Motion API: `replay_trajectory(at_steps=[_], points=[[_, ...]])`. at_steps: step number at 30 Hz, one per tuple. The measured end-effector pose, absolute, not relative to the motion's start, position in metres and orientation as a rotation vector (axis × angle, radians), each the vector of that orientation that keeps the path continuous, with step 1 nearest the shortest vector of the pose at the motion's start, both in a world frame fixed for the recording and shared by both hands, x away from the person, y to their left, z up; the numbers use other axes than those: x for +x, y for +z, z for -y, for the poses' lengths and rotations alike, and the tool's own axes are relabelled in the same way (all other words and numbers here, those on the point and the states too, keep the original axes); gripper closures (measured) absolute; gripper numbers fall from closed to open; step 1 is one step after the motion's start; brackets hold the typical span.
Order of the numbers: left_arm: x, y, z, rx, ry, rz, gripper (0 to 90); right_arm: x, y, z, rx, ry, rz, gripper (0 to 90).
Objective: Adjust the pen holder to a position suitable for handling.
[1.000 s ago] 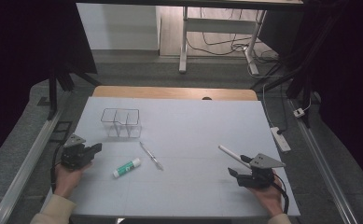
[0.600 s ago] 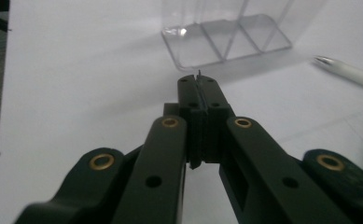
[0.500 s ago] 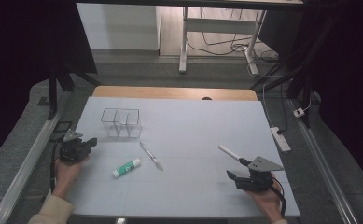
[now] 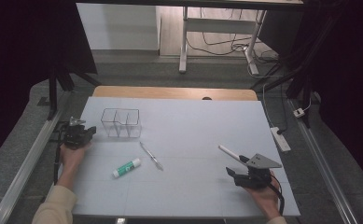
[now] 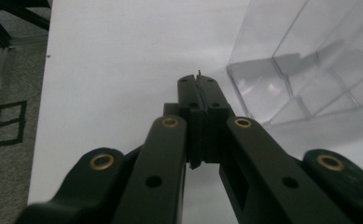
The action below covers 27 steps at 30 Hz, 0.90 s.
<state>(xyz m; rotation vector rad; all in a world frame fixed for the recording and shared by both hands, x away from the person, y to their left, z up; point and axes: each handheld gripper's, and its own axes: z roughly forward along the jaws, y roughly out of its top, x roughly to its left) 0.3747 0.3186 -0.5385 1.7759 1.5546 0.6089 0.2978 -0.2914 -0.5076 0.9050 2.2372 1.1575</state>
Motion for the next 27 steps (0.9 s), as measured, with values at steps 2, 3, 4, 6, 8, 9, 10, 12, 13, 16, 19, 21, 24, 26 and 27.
replay_trajectory(at_steps=[2,3,4,6,8,9,10,12,13,16,19,21,24,26,27], points=[[0.377,-0.539,-0.318,1.782,0.606,-1.551,89.1,0.296,-0.508,0.292,0.91,1.152,-2.234,27.2],[0.381,-0.539,-0.315,1.8,0.608,-1.543,89.1,0.295,-0.508,0.293,0.916,1.146,-2.232,27.2],[0.381,-0.539,-0.315,1.8,0.608,-1.543,89.1,0.295,-0.508,0.293,0.916,1.146,-2.232,27.2],[0.385,-0.538,-0.31,1.818,0.619,-1.528,89.1,0.293,-0.509,0.295,0.926,1.15,-2.225,27.2],[0.386,-0.537,-0.309,1.821,0.621,-1.525,89.1,0.292,-0.508,0.296,0.928,1.146,-2.22,27.2],[0.387,-0.536,-0.308,1.815,0.619,-1.521,89.1,0.292,-0.508,0.297,0.928,1.15,-2.217,27.2],[0.388,-0.535,-0.307,1.817,0.621,-1.52,89.1,0.292,-0.508,0.297,0.929,1.151,-2.215,27.2],[0.388,-0.535,-0.307,1.819,0.625,-1.518,89.1,0.291,-0.507,0.297,0.928,1.153,-2.21,27.2],[0.388,-0.534,-0.307,1.813,0.619,-1.519,89.2,0.291,-0.507,0.297,0.927,1.154,-2.209,27.2],[0.39,-0.534,-0.307,1.811,0.605,-1.516,89.2,0.29,-0.507,0.297,0.923,1.16,-2.207,27.2],[0.391,-0.535,-0.305,1.819,0.59,-1.505,89.2,0.29,-0.507,0.296,0.926,1.158,-2.205,27.2],[0.392,-0.535,-0.303,1.818,0.578,-1.498,89.2,0.29,-0.507,0.296,0.926,1.162,-2.204,27.2],[0.393,-0.534,-0.3,1.833,0.579,-1.486,89.2,0.29,-0.507,0.296,0.927,1.154,-2.204,27.2],[0.393,-0.532,-0.297,1.83,0.576,-1.475,89.2,0.29,-0.507,0.296,0.925,1.154,-2.199,27.2],[0.393,-0.532,-0.295,1.836,0.593,-1.479,89.3,0.289,-0.506,0.297,0.926,1.155,-2.198,27.2]])
